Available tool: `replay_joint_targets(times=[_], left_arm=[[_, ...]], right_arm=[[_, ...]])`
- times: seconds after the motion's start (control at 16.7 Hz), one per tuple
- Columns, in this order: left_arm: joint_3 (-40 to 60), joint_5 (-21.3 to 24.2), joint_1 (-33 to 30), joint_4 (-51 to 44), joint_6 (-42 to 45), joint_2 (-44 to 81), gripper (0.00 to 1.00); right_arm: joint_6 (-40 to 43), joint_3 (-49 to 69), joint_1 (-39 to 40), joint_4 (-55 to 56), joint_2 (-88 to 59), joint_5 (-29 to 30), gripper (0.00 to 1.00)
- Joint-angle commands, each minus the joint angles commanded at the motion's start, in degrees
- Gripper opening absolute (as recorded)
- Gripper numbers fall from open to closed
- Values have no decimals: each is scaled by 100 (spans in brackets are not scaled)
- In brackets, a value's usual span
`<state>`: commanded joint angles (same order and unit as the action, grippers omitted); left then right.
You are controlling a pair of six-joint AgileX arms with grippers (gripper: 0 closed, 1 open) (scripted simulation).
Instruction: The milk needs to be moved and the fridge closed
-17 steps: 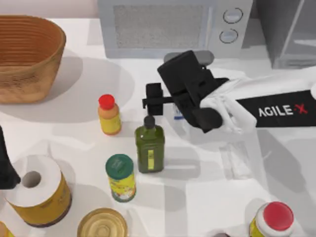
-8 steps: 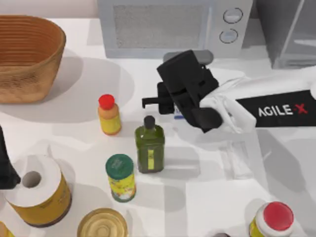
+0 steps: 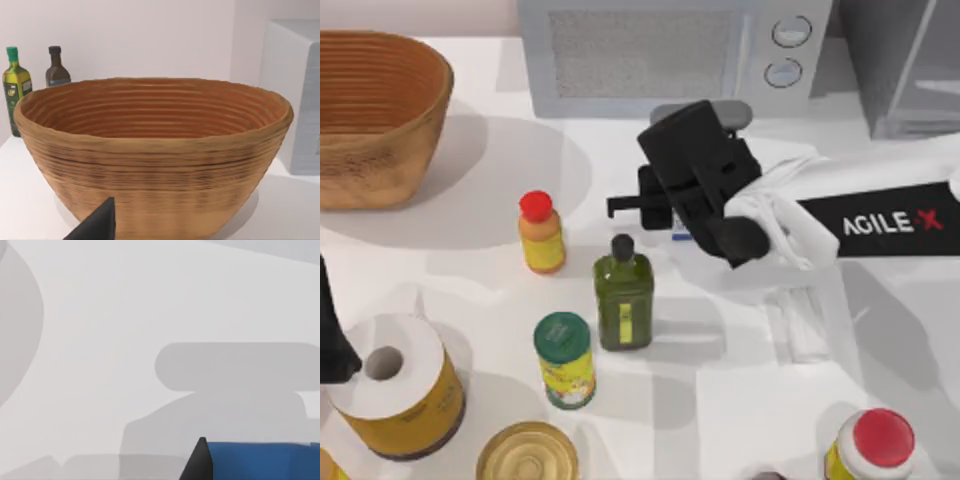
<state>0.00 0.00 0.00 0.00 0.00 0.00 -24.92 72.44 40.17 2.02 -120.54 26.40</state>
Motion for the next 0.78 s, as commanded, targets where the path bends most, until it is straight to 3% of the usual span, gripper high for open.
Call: replay_joint_targets(times=[0.78], left_arm=[[0, 0, 0, 0, 0, 0, 100]], right_arm=[[-3, 277, -12, -593, 354, -6, 0]])
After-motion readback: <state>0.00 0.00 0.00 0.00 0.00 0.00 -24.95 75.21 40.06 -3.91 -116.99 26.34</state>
